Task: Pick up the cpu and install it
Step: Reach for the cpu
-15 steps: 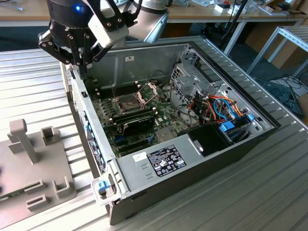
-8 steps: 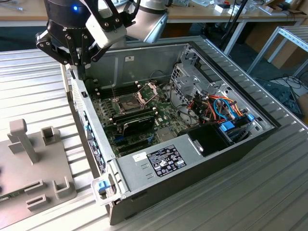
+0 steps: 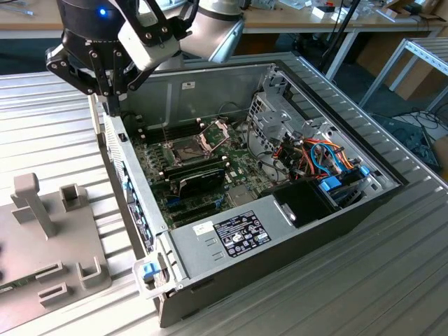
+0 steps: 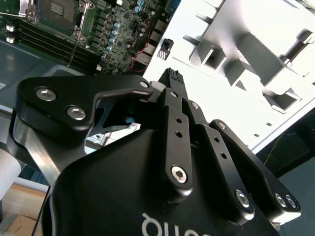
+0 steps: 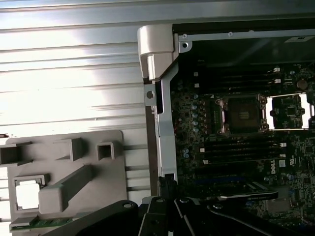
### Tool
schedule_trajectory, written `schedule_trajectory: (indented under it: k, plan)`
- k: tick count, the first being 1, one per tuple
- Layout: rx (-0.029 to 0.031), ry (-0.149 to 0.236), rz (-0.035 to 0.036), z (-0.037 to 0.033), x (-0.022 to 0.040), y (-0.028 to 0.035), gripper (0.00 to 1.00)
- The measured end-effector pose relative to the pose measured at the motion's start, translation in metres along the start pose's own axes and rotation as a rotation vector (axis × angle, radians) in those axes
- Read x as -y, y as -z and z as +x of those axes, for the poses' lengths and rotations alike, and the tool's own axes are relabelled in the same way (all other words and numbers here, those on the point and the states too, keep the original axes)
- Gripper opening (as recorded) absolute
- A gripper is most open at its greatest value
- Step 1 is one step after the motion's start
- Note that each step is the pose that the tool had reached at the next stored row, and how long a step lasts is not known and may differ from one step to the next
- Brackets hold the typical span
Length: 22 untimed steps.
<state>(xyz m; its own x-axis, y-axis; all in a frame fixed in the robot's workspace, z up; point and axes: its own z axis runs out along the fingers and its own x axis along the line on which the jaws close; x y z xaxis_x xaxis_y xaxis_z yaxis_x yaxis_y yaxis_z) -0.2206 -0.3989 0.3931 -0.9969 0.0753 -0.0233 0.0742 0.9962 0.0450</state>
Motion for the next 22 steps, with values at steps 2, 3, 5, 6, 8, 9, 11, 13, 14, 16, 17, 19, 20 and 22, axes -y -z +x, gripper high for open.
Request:
schedule_trajectory:
  k: [2, 3, 5, 6, 8, 9, 11, 13, 14, 16, 17, 19, 20, 22]
  plan:
    - [0.0000, 0.000, 0.0000, 0.0031, 0.0002, 0.0001, 0.11]
    - [0.0001, 0.000, -0.0001, 0.0049, 0.0004, 0.0001, 0.11]
    - [0.0001, 0.000, -0.0001, 0.0067, 0.0005, 0.0001, 0.11]
    - [0.0001, 0.000, 0.0000, 0.0073, 0.0005, 0.0002, 0.11]
    - [0.0000, 0.000, 0.0000, 0.0083, 0.0006, 0.0002, 0.11]
    - [0.0001, 0.000, 0.0000, 0.0092, 0.0007, 0.0002, 0.11]
    - [0.0000, 0.000, 0.0000, 0.0100, 0.0007, 0.0002, 0.11]
    - [0.0000, 0.000, 0.0000, 0.0108, 0.0008, 0.0003, 0.11]
    - [0.0001, 0.000, 0.0000, 0.0114, 0.0008, 0.0003, 0.11]
    - [0.0000, 0.000, -0.0001, 0.0127, 0.0009, 0.0003, 0.11]
    - [0.0000, 0.000, 0.0000, 0.0134, 0.0010, 0.0003, 0.11]
    - [0.0000, 0.000, 0.0000, 0.0144, 0.0011, 0.0004, 0.11]
    - [0.0000, 0.000, 0.0000, 0.0148, 0.0011, 0.0004, 0.11]
    - [0.0000, 0.000, -0.0001, 0.0156, 0.0012, 0.0004, 0.11]
